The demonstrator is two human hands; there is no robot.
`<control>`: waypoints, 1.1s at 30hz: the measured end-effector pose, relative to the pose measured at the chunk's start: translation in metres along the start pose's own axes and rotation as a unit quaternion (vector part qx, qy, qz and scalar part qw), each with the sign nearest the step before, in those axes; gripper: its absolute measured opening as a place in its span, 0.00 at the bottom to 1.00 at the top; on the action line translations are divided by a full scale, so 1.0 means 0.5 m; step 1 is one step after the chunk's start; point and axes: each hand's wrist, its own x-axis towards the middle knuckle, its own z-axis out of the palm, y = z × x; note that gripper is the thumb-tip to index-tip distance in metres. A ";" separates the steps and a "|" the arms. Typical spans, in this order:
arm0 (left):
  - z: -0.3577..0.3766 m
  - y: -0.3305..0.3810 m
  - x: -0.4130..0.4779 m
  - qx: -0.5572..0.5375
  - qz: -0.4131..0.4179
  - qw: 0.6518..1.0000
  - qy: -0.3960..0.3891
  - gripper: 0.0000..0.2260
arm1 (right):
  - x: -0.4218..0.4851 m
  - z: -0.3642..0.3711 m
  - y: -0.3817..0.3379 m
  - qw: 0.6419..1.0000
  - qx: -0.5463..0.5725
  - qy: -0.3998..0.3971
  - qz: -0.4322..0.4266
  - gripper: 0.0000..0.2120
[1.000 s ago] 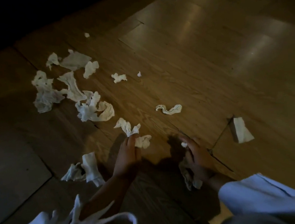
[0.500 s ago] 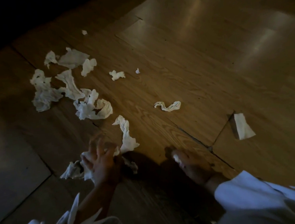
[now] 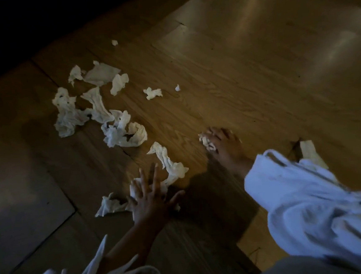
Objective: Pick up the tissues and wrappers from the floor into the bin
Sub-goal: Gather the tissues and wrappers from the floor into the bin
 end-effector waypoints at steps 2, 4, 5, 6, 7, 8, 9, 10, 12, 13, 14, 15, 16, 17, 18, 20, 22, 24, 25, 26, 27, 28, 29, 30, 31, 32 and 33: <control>-0.001 0.014 0.013 0.036 0.027 0.999 -0.014 0.45 | -0.059 0.010 0.008 0.999 -0.003 0.007 -0.033 0.20; -0.001 0.027 0.022 0.070 0.055 0.996 -0.027 0.44 | -0.115 0.019 0.031 0.998 0.017 0.024 -0.063 0.20; -0.001 0.032 0.026 0.078 0.071 0.994 -0.026 0.43 | -0.138 0.019 0.044 0.997 0.041 0.038 -0.056 0.20; 0.003 0.035 0.031 0.087 0.088 0.992 -0.021 0.41 | -0.156 0.012 0.055 0.996 0.072 0.054 -0.019 0.20; 0.006 0.038 0.036 0.095 0.103 0.990 -0.012 0.41 | -0.169 0.004 0.068 0.991 0.097 0.084 0.036 0.19; 0.009 0.043 0.041 0.105 0.116 0.988 0.001 0.41 | -0.179 -0.008 0.085 0.982 0.110 0.120 0.098 0.18; 0.012 0.047 0.047 0.113 0.127 0.985 0.013 0.43 | -0.186 -0.018 0.104 0.969 0.111 0.152 0.162 0.17; 0.014 0.051 0.056 0.121 0.131 0.984 0.017 0.45 | -0.193 -0.031 0.126 0.953 0.110 0.179 0.219 0.17; 0.015 0.056 0.074 0.146 0.145 0.979 0.015 0.48 | -0.202 -0.051 0.167 0.924 0.108 0.207 0.304 0.24; 0.014 0.057 0.082 0.166 0.164 0.972 0.021 0.49 | -0.202 -0.057 0.184 0.916 0.099 0.210 0.328 0.28; 0.011 0.059 0.089 0.192 0.184 0.964 0.021 0.49 | -0.200 -0.061 0.196 0.914 0.090 0.197 0.344 0.28; 0.009 0.061 0.094 0.216 0.194 0.957 0.009 0.50 | -0.197 -0.062 0.204 0.916 0.077 0.170 0.354 0.27; 0.008 0.062 0.097 0.231 0.194 0.953 -0.010 0.50 | -0.193 -0.060 0.207 0.920 0.060 0.137 0.361 0.26; 0.003 0.066 0.095 0.240 0.189 0.952 -0.023 0.49 | -0.190 -0.053 0.209 0.924 0.043 0.112 0.363 0.25; 0.003 0.069 0.091 0.247 0.184 0.951 -0.026 0.46 | -0.189 -0.048 0.205 0.927 0.026 0.098 0.362 0.24; 0.007 0.065 0.067 0.216 0.212 0.953 0.012 0.38 | -0.188 -0.034 0.192 0.936 0.011 0.098 0.338 0.21; 0.019 0.046 0.042 0.202 0.293 0.932 0.067 0.28 | -0.189 -0.015 0.171 0.953 0.009 0.103 0.285 0.17; 0.033 0.025 0.024 0.214 0.340 0.913 0.068 0.25 | -0.191 0.003 0.144 0.971 -0.004 0.103 0.215 0.15; 0.036 0.014 0.019 0.222 0.359 0.903 0.077 0.23 | -0.191 0.006 0.130 0.979 -0.009 0.100 0.179 0.16; 0.033 0.006 0.013 0.235 0.377 0.892 0.085 0.21 | -0.189 0.008 0.119 0.986 -0.014 0.094 0.138 0.18; 0.032 -0.002 0.010 0.245 0.403 0.877 0.096 0.21 | -0.186 0.010 0.108 0.991 -0.016 0.091 0.093 0.19; 0.029 -0.007 0.007 0.245 0.416 0.871 0.086 0.20 | -0.182 0.011 0.095 0.995 -0.012 0.075 0.059 0.19; 0.026 -0.012 0.006 0.228 0.420 0.876 0.065 0.20 | -0.178 0.008 0.079 0.998 0.003 0.057 0.038 0.20; 0.018 -0.015 0.007 0.194 0.410 0.891 0.037 0.24 | -0.174 0.004 0.059 0.998 0.030 0.040 0.036 0.20; 0.015 -0.017 0.009 0.122 0.380 0.917 0.000 0.27 | -0.169 0.001 0.041 0.997 0.059 0.027 0.037 0.21; 0.004 -0.010 -0.004 0.033 0.344 0.938 -0.039 0.25 | -0.165 -0.004 0.019 0.995 0.093 0.022 0.035 0.22; -0.004 -0.004 -0.011 -0.066 0.324 0.942 -0.060 0.19 | -0.161 -0.008 -0.005 0.991 0.131 0.020 0.029 0.22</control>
